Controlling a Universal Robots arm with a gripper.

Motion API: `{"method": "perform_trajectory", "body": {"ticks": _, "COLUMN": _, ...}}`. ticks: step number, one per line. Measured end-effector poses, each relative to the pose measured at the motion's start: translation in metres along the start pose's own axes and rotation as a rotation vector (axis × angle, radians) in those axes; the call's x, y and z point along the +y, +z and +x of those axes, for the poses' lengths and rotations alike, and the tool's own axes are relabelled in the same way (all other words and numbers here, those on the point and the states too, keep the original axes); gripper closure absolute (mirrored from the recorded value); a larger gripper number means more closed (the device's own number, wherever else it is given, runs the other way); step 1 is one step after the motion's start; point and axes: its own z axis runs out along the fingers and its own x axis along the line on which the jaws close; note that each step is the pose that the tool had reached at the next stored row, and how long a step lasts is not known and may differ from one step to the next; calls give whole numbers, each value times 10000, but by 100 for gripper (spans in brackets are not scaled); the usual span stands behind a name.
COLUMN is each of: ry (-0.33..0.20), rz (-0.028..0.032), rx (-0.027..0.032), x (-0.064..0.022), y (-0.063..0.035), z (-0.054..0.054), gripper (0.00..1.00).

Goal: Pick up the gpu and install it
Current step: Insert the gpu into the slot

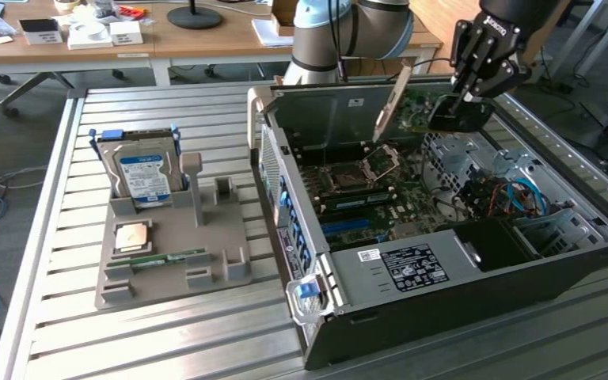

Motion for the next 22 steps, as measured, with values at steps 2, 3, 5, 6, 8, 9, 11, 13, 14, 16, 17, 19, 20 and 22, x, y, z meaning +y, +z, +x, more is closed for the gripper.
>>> {"method": "perform_trajectory", "body": {"ticks": 2, "ry": -298, "rz": -7, "rx": 26, "x": 0, "y": 2, "z": 0, "gripper": 73}}
{"method": "perform_trajectory", "body": {"ticks": 3, "ry": -429, "rz": -9, "rx": 37, "x": 0, "y": 2, "z": 0, "gripper": 73}}
{"method": "perform_trajectory", "body": {"ticks": 5, "ry": -508, "rz": -11, "rx": 45, "x": 0, "y": 1, "z": 0, "gripper": 73}}
{"method": "perform_trajectory", "body": {"ticks": 6, "ry": -508, "rz": -11, "rx": 45, "x": 0, "y": 2, "z": 0, "gripper": 73}}
{"method": "perform_trajectory", "body": {"ticks": 8, "ry": -516, "rz": -11, "rx": 44, "x": 0, "y": 3, "z": 0, "gripper": 73}}
{"method": "perform_trajectory", "body": {"ticks": 9, "ry": -529, "rz": -4, "rx": 40, "x": 1, "y": 8, "z": -1, "gripper": 73}}
{"method": "perform_trajectory", "body": {"ticks": 11, "ry": -560, "rz": 70, "rx": 39, "x": 12, "y": 24, "z": 0, "gripper": 73}}
{"method": "perform_trajectory", "body": {"ticks": 13, "ry": -595, "rz": 176, "rx": 31, "x": 23, "y": 45, "z": 0, "gripper": 73}}
{"method": "perform_trajectory", "body": {"ticks": 14, "ry": -612, "rz": 229, "rx": 27, "x": 28, "y": 54, "z": 0, "gripper": 73}}
{"method": "perform_trajectory", "body": {"ticks": 16, "ry": -647, "rz": 336, "rx": 22, "x": 38, "y": 72, "z": 0, "gripper": 73}}
{"method": "perform_trajectory", "body": {"ticks": 17, "ry": -665, "rz": 385, "rx": 18, "x": 43, "y": 80, "z": 0, "gripper": 73}}
{"method": "perform_trajectory", "body": {"ticks": 19, "ry": -701, "rz": 466, "rx": 13, "x": 55, "y": 96, "z": 1, "gripper": 73}}
{"method": "perform_trajectory", "body": {"ticks": 20, "ry": -721, "rz": 504, "rx": 11, "x": 62, "y": 104, "z": 2, "gripper": 73}}
{"method": "perform_trajectory", "body": {"ticks": 22, "ry": -752, "rz": 544, "rx": 11, "x": 75, "y": 111, "z": 3, "gripper": 73}}
